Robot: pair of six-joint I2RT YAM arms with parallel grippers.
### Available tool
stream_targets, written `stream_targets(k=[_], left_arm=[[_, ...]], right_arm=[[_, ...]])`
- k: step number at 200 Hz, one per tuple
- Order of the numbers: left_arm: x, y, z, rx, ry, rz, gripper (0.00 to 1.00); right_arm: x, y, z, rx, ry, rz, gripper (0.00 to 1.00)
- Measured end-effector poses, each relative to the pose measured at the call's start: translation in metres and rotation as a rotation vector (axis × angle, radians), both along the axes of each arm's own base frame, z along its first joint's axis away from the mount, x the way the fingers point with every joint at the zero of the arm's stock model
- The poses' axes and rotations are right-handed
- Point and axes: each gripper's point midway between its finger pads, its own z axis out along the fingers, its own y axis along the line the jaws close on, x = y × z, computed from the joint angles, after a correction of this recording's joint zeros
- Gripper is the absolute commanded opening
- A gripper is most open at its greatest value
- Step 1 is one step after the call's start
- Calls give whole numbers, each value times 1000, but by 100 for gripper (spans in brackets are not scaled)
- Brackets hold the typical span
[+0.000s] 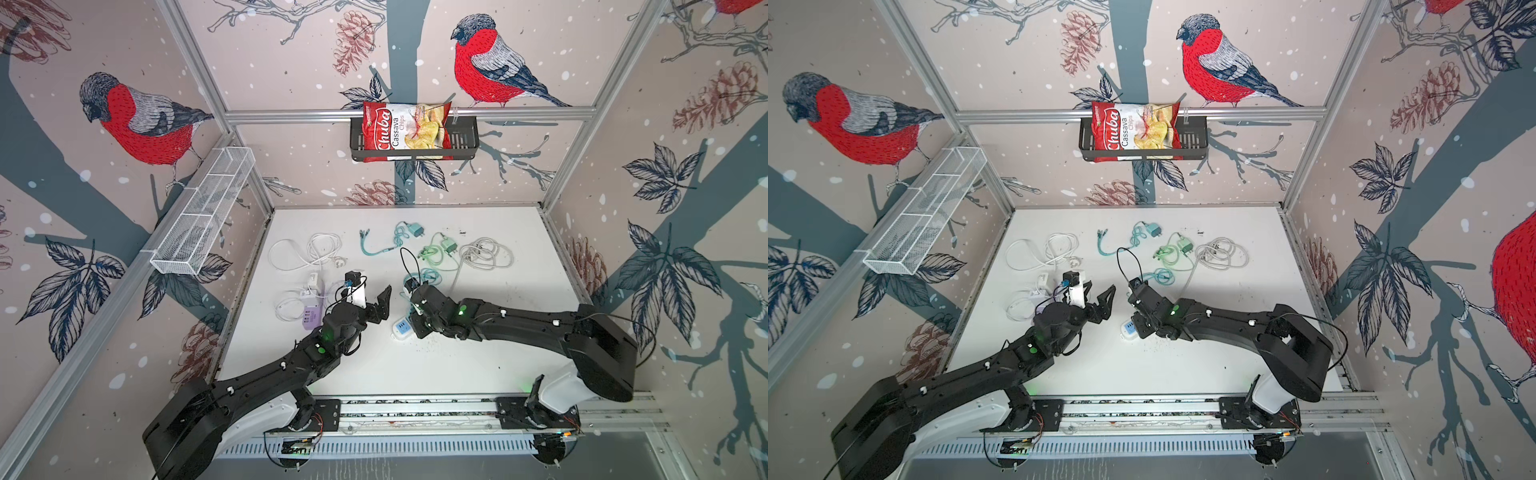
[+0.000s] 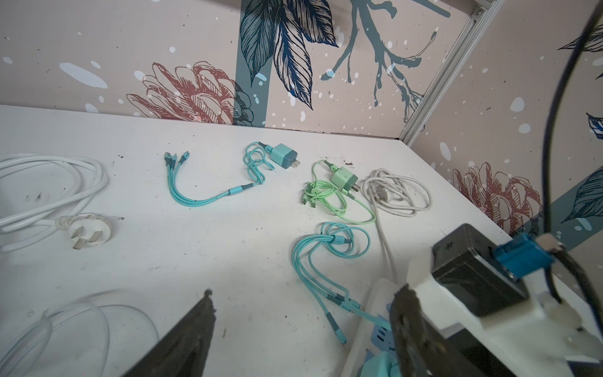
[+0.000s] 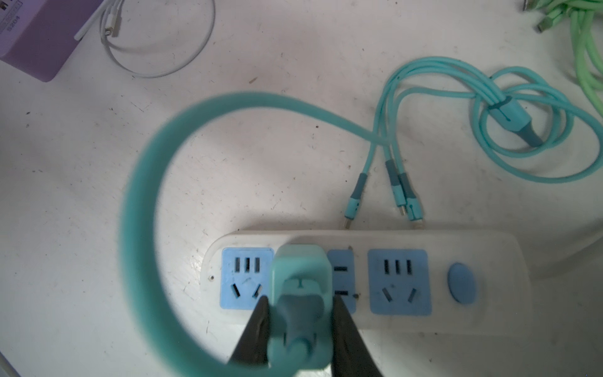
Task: Insert the plug
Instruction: 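Lower the teal charger's prongs into the strip socket with the right gripper, then open the right gripper and lift it off the plugged charger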
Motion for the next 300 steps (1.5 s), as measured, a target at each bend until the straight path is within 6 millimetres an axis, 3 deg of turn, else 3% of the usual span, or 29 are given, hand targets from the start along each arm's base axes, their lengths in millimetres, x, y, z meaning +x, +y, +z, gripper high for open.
stream_targets(k=[84,144,202,233,252,272,300], left_arm=[[2,6,-4,29,-8,31,84],[9,33,-11,58,-15,163,85],[11,45,-17,75,-10,214,85],[12,50,-21,81,-7,230,85],[12,50,-22,82,-6,234,85],[13,51,-25,90,-1,236,85],[14,52,-28,94,3,240,85]], right_arm=[[7,11,2,1,3,-21,20],[6,13,-1,-41,-8,-33,20],[9,24,-4,-68,-47,-63,21],[9,26,-1,-72,-59,-72,29],[7,25,1,-73,-49,-71,43],[-12,5,-16,-174,35,-43,59],[-13,5,-10,-182,44,-39,64]])
